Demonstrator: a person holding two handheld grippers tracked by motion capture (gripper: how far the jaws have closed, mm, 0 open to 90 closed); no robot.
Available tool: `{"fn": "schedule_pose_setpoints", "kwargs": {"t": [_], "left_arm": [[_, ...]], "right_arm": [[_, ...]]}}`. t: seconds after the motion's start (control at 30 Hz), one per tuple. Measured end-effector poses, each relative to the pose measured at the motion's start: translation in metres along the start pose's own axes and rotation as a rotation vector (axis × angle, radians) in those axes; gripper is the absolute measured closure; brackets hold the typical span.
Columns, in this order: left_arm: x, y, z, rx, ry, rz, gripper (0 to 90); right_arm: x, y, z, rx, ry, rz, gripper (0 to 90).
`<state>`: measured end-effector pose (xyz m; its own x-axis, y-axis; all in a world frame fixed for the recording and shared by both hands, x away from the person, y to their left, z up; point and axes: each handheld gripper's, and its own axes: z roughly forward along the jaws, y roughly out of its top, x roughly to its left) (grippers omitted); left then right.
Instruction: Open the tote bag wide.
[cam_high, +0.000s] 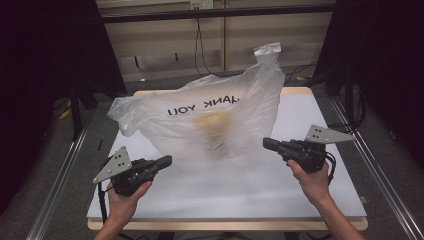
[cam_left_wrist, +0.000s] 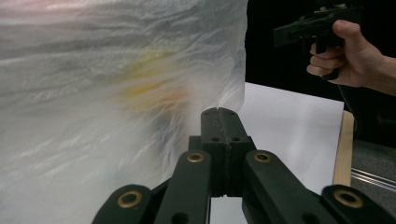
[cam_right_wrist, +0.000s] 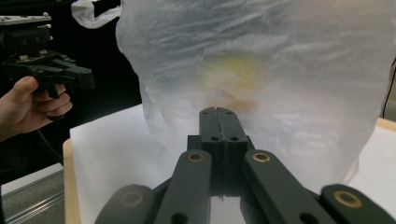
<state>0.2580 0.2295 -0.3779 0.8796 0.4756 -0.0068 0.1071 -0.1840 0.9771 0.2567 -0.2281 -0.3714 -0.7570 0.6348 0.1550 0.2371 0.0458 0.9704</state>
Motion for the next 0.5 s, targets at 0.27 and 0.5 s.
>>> {"fn": "schedule_pose_setpoints", "kwargs": {"t": [0.27, 0.5], "left_arm": [[0.000, 0.025, 0.007, -0.013, 0.012, 0.052, 90.0], [0.013, 0.038, 0.018, -0.053, 0.025, 0.037, 90.0]], "right_arm": [[0.003, 0.029, 0.010, -0.024, 0.022, -0.026, 90.0], [0.003, 0.051, 0.024, -0.039, 0.041, -0.042, 90.0]]}}
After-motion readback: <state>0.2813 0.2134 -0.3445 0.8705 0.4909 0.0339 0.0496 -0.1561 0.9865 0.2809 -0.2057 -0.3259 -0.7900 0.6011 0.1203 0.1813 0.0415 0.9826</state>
